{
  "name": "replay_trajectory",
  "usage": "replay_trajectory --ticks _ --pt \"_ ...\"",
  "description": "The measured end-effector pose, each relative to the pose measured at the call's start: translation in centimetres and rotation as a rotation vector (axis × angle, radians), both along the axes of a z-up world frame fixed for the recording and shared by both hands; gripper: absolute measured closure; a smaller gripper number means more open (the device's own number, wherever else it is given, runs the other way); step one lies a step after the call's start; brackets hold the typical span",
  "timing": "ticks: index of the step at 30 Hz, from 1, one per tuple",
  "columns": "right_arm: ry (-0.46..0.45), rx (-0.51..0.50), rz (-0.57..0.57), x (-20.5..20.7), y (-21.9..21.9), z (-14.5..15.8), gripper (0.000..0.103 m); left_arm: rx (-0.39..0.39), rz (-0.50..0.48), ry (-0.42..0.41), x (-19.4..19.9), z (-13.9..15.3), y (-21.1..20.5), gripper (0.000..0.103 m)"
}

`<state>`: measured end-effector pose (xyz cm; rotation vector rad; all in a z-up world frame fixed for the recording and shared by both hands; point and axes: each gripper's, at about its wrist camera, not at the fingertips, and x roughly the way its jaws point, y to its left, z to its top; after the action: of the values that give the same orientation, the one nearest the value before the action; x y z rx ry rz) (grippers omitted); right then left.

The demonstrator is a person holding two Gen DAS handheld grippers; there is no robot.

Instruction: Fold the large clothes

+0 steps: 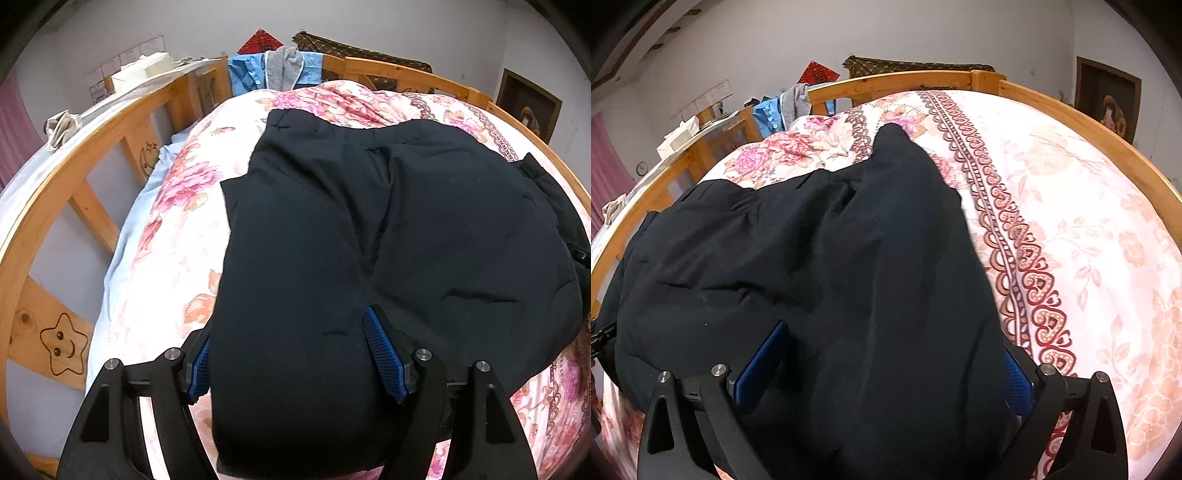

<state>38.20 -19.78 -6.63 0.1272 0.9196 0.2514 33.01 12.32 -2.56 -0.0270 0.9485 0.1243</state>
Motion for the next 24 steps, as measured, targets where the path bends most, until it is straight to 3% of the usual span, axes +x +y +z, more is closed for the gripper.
replay_trajectory --ticks 3,6,11,14,24 --pt "-0.025 -0.001 -0.028 -0.5 -0.4 0.5 0.000 0.022 0.007 -0.021 -0.4 0.3 -0.3 0.033" --pt "-0.052 -0.002 -0.050 -1.3 -0.6 1.2 0.000 0.049 0.014 -0.059 -0.9 0.9 -0.8 0.015" --pt "-0.110 -0.002 -0.067 -3.3 0.0 3.2 0.000 0.031 0.016 -0.110 -2.2 2.3 -1.5 0.013" --pt "-0.138 0.007 -0.073 -4.6 0.4 4.3 0.000 0.002 0.018 -0.138 -3.1 3.2 -2.1 0.006" --pt "-0.239 0.029 -0.065 -10.3 2.8 7.4 0.000 -0.093 0.004 -0.228 -5.8 6.6 -4.9 0.002"
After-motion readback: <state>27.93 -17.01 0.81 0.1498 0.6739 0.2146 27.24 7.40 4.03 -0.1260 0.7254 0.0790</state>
